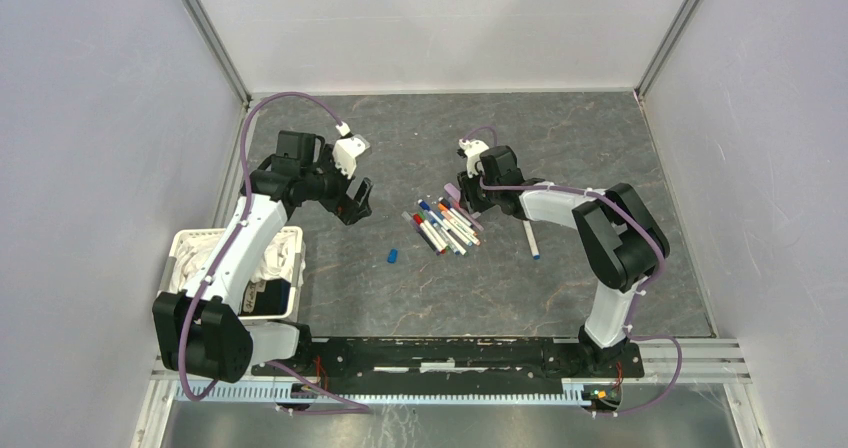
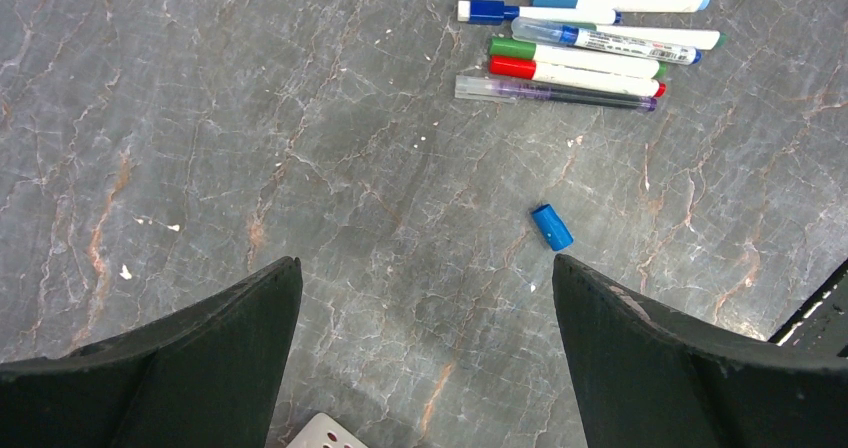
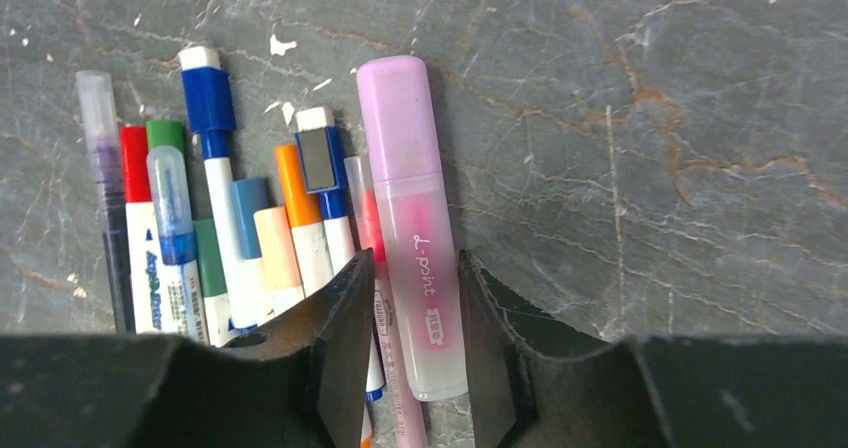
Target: Open the pen caps
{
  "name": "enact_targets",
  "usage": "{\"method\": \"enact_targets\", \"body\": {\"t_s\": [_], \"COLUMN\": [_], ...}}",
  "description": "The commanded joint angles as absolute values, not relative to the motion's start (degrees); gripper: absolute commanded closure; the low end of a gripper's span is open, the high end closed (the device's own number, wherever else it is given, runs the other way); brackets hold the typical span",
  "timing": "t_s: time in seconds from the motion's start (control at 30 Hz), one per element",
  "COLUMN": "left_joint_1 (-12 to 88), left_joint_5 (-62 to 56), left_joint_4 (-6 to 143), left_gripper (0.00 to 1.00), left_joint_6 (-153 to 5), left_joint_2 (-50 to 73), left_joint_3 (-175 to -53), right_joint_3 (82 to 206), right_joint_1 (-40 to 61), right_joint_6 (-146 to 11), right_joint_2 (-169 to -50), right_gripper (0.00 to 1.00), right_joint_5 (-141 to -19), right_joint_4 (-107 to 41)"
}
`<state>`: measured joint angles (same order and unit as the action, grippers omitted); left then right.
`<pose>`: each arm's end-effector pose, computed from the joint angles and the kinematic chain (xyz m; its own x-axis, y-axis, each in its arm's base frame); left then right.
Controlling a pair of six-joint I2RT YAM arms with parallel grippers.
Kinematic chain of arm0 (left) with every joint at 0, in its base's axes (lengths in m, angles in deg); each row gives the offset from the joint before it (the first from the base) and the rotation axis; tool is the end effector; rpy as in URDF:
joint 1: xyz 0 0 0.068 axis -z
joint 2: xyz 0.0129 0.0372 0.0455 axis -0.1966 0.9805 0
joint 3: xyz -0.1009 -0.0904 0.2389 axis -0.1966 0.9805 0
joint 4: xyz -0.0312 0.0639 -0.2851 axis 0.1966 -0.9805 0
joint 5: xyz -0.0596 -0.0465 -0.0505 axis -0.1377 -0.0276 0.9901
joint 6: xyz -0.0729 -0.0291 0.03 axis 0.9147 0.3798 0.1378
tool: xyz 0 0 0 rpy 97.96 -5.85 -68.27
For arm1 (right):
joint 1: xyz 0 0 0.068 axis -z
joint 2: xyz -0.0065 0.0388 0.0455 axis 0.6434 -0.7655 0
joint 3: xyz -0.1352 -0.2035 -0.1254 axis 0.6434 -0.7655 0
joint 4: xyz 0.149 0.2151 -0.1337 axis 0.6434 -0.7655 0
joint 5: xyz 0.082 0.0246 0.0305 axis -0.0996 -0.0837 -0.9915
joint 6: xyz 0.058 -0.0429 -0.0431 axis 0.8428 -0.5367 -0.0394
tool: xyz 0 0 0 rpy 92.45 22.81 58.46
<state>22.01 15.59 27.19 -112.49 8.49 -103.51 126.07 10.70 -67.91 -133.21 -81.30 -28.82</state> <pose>0.3041 -0.0909 0.2674 -0.4654 0.4981 -0.7317 0.7407 0.6717 -0.0139 0.3688 0.2204 0.1053 -0.6604 -0.2452 -0.7098 -0.5118 0.8386 0.1866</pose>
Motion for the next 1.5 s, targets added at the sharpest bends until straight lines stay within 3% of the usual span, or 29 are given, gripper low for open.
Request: {"method": "enact_targets", "body": {"t_s": [0.0, 0.17, 0.3, 0.47, 0.67, 0.77, 1.03, 1.2, 1.47], "left_joint_1": [21.80, 21.84, 21.84, 21.84, 21.88, 21.88, 23.47, 25.22, 30.26], "left_joint_5": [18.33, 20.55, 21.95, 23.86, 28.60, 32.69, 36.58, 36.45, 28.67], "left_joint_4": [26.05, 25.76, 25.15, 25.09, 25.13, 25.85, 18.56, 14.73, 13.98], "left_gripper": [0.00, 0.00, 0.00, 0.00, 0.00, 0.00, 0.00, 0.00, 0.06], "left_joint_6": [-111.40, -111.00, -110.71, -110.66, -111.85, -115.13, -131.76, -141.58, -152.35], "left_joint_2": [7.47, 8.37, 9.26, 9.41, 10.30, 9.22, 4.48, 4.13, 5.85], "left_joint_3": [-104.48, -104.59, -104.96, -105.19, -104.51, -102.48, -105.05, -106.19, -106.49], "right_joint_3": [129.22, 130.89, 131.00, 129.05, 130.83, 132.46, 130.17, 128.21, 128.24], "right_joint_1": [10.85, 10.96, 11.00, 10.96, 11.34, 11.37, 11.11, 10.45, 4.56], "right_joint_6": [-69.55, -70.68, -71.01, -70.65, -70.41, -70.46, -65.22, -57.71, -54.63], "right_joint_2": [-134.68, -136.20, -137.12, -136.91, -133.55, -129.64, -119.35, -118.11, -121.28], "right_gripper": [0.63, 0.66, 0.58, 0.60, 0.81, 0.86, 0.92, 0.85, 0.84], "right_joint_5": [-79.68, -78.23, -77.96, -76.95, -78.18, -80.13, -103.24, -121.64, -131.97], "right_joint_4": [-29.37, -30.89, -31.53, -30.14, -30.57, -31.82, -32.41, -31.73, -32.39]}}
